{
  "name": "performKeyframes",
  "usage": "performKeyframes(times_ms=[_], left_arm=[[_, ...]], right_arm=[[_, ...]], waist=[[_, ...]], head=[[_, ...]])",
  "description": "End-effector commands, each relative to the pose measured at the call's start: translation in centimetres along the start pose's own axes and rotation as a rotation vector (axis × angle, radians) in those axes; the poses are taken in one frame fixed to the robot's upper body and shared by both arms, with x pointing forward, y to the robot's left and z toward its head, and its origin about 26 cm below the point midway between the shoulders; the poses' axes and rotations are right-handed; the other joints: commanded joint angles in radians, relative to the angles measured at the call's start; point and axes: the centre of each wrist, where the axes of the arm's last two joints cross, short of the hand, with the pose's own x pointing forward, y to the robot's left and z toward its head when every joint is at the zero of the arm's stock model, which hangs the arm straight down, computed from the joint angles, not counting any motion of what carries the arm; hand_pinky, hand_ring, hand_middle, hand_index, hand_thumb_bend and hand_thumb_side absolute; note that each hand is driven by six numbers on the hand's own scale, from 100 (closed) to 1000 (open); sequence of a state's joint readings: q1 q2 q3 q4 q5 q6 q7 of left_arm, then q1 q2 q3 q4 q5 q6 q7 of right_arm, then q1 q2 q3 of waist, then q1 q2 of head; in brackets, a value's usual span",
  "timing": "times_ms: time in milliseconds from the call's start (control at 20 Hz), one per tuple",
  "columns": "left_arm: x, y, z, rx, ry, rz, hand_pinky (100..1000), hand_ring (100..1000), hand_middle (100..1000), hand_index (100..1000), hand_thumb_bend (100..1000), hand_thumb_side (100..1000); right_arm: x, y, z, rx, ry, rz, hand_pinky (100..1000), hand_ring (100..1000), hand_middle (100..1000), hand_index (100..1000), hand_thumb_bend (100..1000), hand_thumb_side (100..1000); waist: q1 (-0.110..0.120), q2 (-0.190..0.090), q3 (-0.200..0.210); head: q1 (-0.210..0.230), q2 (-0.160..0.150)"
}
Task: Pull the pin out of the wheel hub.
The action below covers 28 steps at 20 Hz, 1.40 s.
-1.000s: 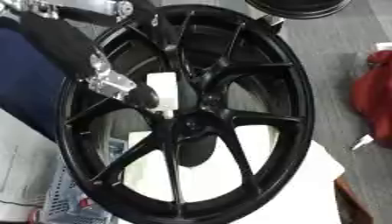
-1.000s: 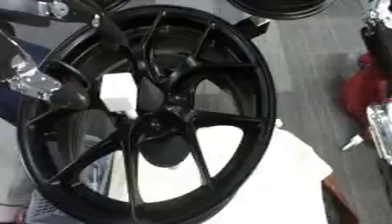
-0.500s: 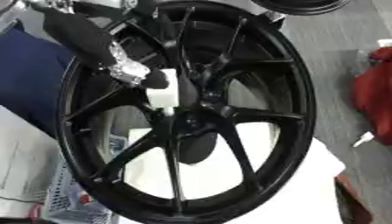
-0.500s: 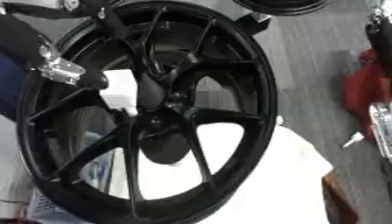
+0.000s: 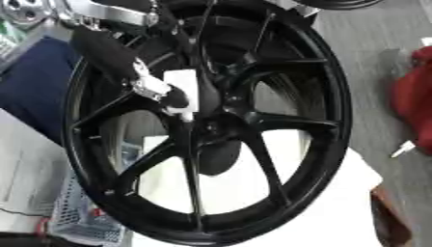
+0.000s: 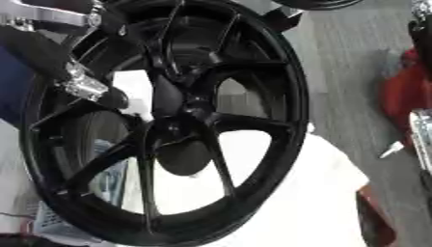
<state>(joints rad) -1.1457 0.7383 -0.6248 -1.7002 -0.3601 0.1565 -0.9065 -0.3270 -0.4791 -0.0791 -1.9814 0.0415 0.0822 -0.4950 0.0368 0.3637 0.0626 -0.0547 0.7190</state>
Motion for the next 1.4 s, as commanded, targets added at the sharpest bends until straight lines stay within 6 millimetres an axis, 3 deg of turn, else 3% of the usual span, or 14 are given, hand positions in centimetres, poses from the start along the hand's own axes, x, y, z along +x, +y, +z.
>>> performKeyframes(times_ms=[50, 400, 900, 1150, 1400], left_arm=[[-0.2, 0.3, 0.0, 0.005, 0.019, -0.022, 932, 867, 779, 902, 636, 788], [-0.3, -0.2, -0.6, -0.008, 0.032, -0.036, 916, 857, 768, 894, 614, 786], [0.9, 0.5, -1.1, 0.004, -0.019, -0.055, 898, 815, 730, 847, 555, 789], [1.3, 0.6, -0.9, 0.009, -0.023, -0.091, 858, 755, 629, 801, 488, 711], [2.1, 1.2, 0.0, 0.051, 0.0, -0.174, 849, 747, 613, 778, 486, 623]], right_arm=[[0.8, -0.1, -0.4, 0.001, -0.033, -0.017, 793, 704, 646, 845, 100, 546], [0.8, 0.0, -0.5, -0.001, -0.034, -0.023, 795, 704, 646, 845, 100, 540], [0.8, 0.1, -0.4, -0.012, -0.026, -0.038, 797, 704, 645, 844, 100, 544], [0.8, 0.1, -0.3, -0.021, -0.02, -0.044, 798, 704, 643, 844, 100, 546], [0.7, 0.2, -0.2, -0.025, -0.013, -0.05, 798, 703, 641, 844, 100, 548]], waist=[[-0.004, -0.016, -0.001], [-0.006, -0.012, -0.004], [-0.004, -0.01, -0.014], [-0.001, -0.008, -0.016], [-0.001, -0.009, -0.015]], head=[[0.003, -0.011], [0.0, -0.03], [-0.001, -0.044], [0.0, -0.045], [0.0, -0.045]])
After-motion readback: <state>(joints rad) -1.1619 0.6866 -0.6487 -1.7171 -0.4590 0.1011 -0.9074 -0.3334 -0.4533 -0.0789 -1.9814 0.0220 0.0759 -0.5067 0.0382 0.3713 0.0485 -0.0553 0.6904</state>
